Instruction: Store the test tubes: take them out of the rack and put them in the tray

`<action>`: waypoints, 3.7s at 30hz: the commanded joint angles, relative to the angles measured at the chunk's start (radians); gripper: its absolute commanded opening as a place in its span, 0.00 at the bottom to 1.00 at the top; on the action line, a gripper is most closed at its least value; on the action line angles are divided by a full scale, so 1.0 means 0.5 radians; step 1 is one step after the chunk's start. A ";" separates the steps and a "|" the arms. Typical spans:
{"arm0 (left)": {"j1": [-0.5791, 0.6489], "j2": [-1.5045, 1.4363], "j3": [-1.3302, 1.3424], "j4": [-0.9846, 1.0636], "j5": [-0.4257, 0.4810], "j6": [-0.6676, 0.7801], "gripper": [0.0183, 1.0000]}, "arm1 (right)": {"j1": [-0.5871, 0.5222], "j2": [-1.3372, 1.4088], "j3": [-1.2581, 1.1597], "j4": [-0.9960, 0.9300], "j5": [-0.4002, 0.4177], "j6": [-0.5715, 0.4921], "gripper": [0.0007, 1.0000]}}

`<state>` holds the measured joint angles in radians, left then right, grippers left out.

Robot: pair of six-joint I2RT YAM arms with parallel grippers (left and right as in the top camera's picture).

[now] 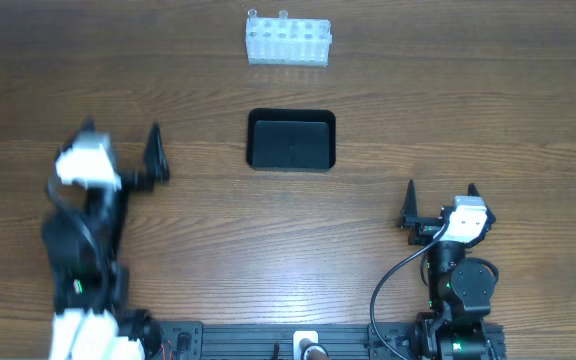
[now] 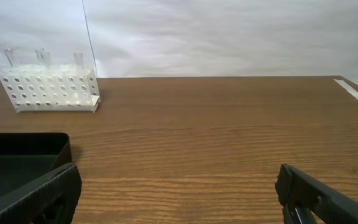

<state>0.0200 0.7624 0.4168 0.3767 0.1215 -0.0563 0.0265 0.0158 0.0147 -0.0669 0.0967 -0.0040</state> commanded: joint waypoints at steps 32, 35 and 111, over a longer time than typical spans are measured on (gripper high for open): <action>-0.578 3.021 2.555 -0.389 -0.263 -0.069 0.99 | -0.011 -0.014 -0.019 0.002 0.004 -0.002 0.99; -0.590 3.085 2.608 -0.389 -0.301 -0.069 0.96 | -0.011 -0.014 -0.019 0.002 0.004 -0.002 0.99; -0.659 2.325 2.638 -0.573 -0.374 0.001 0.08 | -0.011 -0.014 -0.019 0.002 0.004 -0.002 0.99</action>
<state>-0.3130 2.0758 1.7130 0.0772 -0.0505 -0.0998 0.0265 0.0158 0.0147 -0.0669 0.0967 -0.0036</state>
